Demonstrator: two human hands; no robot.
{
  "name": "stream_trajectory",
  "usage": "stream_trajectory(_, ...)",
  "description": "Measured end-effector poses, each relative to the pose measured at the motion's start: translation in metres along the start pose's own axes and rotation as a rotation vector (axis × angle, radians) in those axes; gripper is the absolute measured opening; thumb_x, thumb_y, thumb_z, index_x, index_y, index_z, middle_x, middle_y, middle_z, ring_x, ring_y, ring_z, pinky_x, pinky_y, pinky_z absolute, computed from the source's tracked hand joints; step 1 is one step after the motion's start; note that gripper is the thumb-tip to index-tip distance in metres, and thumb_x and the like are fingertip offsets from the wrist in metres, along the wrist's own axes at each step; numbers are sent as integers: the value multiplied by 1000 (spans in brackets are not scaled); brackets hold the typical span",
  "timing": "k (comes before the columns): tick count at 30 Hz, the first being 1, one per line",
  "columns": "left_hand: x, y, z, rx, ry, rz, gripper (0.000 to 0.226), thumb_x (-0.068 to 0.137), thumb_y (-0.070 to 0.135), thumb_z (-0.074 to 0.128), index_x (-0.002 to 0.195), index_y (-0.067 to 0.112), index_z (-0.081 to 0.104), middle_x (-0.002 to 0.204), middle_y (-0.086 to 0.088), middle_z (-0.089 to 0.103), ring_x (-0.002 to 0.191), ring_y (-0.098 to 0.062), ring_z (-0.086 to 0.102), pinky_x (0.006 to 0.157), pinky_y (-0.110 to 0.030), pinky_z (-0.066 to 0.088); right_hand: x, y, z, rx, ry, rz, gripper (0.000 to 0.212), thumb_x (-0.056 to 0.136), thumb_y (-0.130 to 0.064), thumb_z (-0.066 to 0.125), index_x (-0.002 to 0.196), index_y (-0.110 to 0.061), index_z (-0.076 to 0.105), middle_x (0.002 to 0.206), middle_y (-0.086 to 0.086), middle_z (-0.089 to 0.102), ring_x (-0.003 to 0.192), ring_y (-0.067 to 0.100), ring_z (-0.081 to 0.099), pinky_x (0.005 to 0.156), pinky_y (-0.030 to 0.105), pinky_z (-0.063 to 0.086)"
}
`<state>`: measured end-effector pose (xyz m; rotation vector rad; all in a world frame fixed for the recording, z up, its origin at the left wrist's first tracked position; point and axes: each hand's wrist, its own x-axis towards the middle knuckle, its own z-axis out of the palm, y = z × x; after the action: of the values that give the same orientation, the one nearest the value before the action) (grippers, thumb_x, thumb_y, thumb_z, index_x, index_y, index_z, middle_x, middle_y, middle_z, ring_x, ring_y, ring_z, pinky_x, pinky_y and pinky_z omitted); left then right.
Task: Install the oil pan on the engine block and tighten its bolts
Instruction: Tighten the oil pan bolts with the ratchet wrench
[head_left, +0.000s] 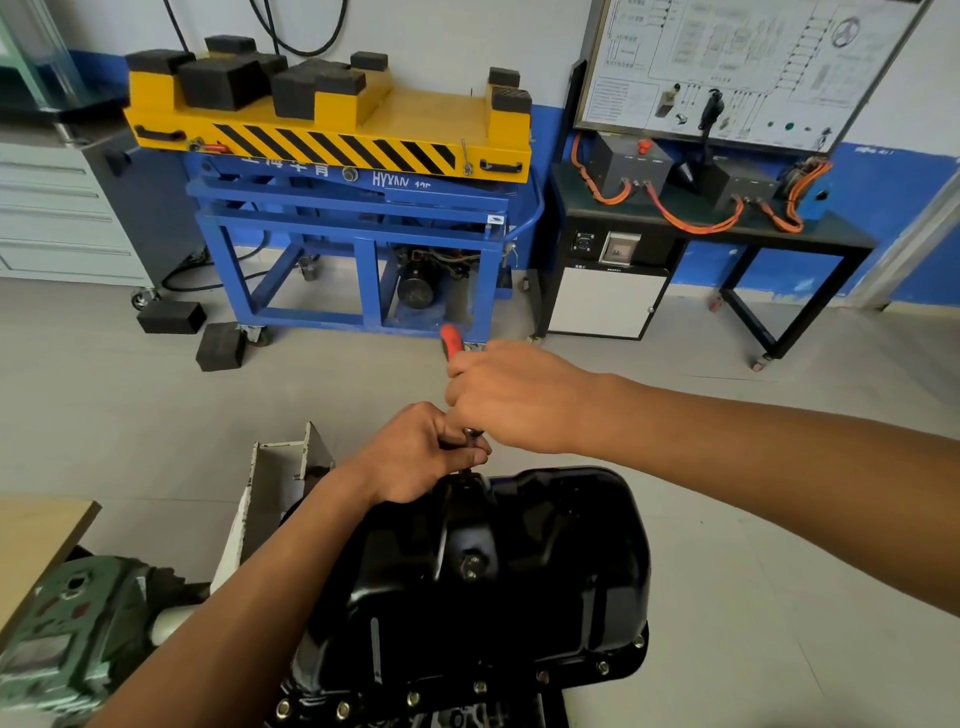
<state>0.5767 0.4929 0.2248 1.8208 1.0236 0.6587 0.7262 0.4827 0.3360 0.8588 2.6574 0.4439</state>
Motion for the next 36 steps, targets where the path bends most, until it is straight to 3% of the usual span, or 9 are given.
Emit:
stream_trajectory(4,0,-1,0,-9,7,-18,9,89,4,73,90,-4,78,88,-1,78,81,0,70,80,-17,50,1,4,3,-30,-18,-6,18,92,-7,52,90,-17,66,75,0,56,80,25,57,65,36,50)
stream_trajectory(7,2,-1,0,-29,3,-41,12,90,7,72,89,-4,77,90,-2,77,86,-11,72,86,-27,54,-3,10,3,21,-36,79,14,91,-12,60,78,-18,56,61,-3,38,61,22,45,50,29,30)
stream_trajectory(11,0,1,-2,-17,-61,-37,35,92,20,72,83,-13,67,71,-7,53,68,-19,39,67,-33,36,-7,5,8,268,-99,210,43,90,-43,67,65,-19,42,63,-2,43,53,15,41,46,28,27)
stream_trajectory(16,-1,4,-3,-38,-61,-34,35,91,17,72,89,-17,68,83,-9,63,80,-15,52,77,-34,43,-8,-7,6,319,-100,281,46,92,-28,68,63,-23,34,66,-2,37,52,13,36,46,28,22)
stream_trajectory(19,0,1,-1,-28,-44,-29,22,91,6,71,88,-15,71,88,-14,76,77,3,65,79,-22,50,-3,-7,-2,132,-55,203,35,91,-6,57,63,-19,39,65,1,40,53,18,38,54,29,36)
stream_trajectory(23,2,-3,-1,-30,-24,-37,16,90,-1,70,79,-13,71,62,14,68,60,11,57,66,-7,41,2,-2,3,-53,7,0,24,95,-14,45,91,-21,67,91,0,65,94,22,58,80,38,46)
stream_trajectory(26,1,-3,0,-36,-16,-47,15,90,-2,70,76,-9,72,57,18,65,58,12,57,64,-5,41,3,5,9,-40,23,-31,23,94,-13,47,94,-24,67,90,-4,64,97,21,55,83,38,46)
stream_trajectory(32,0,1,0,-51,17,-38,8,89,4,73,90,-2,78,92,-11,77,85,-12,68,88,-32,54,-2,12,9,58,-42,70,14,85,-7,59,82,-19,63,63,-1,48,66,26,55,51,31,38)
stream_trajectory(36,-2,3,-1,-36,-49,-51,31,92,14,72,84,-15,67,72,-9,57,68,-18,40,66,-35,38,-8,10,6,193,-88,144,46,89,-39,70,61,-24,36,60,-5,39,51,12,36,46,27,20)
